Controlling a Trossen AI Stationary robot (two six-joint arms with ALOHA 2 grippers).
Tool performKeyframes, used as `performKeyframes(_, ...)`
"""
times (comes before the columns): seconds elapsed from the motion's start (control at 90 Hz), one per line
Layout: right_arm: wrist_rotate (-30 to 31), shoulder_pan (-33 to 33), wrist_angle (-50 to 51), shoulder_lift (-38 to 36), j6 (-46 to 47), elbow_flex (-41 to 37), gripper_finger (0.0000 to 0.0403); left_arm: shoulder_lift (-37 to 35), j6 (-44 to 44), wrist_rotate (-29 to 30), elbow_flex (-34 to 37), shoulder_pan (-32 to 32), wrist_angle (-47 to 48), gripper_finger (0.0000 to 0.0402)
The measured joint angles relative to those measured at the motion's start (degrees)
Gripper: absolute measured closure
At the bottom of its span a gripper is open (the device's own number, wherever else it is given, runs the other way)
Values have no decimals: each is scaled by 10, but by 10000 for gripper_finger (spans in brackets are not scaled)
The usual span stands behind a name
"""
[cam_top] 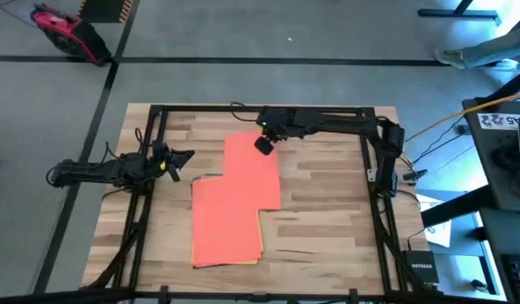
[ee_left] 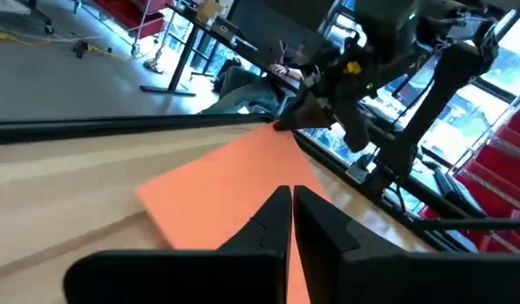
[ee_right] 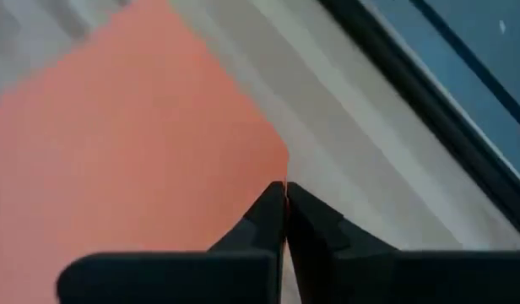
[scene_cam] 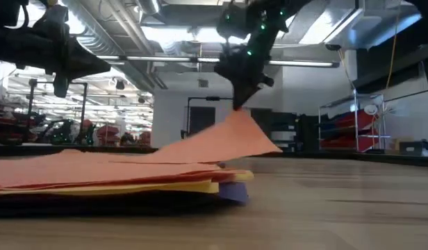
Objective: Organize paper
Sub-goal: Put all of the orange paper at the top right of the table
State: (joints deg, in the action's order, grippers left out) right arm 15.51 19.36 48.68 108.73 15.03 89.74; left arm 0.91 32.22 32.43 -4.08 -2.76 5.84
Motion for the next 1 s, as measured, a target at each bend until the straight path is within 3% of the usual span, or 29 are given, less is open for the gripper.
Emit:
performKeyframes(0.122,10,28,35,0,-48,-5,403,1,58,-1,-1,7,25,402)
performKeyframes(0.489,-10,176,53,-15,-225,-5,403,8,48,1,-1,63,27,402)
performKeyframes(0.789,-60,252,54,-15,-275,-49,403,8,39,0,-1,95,26,402)
performKeyframes(1.0,-50,274,54,-15,-277,-88,403,7,37,0,-1,105,26,402)
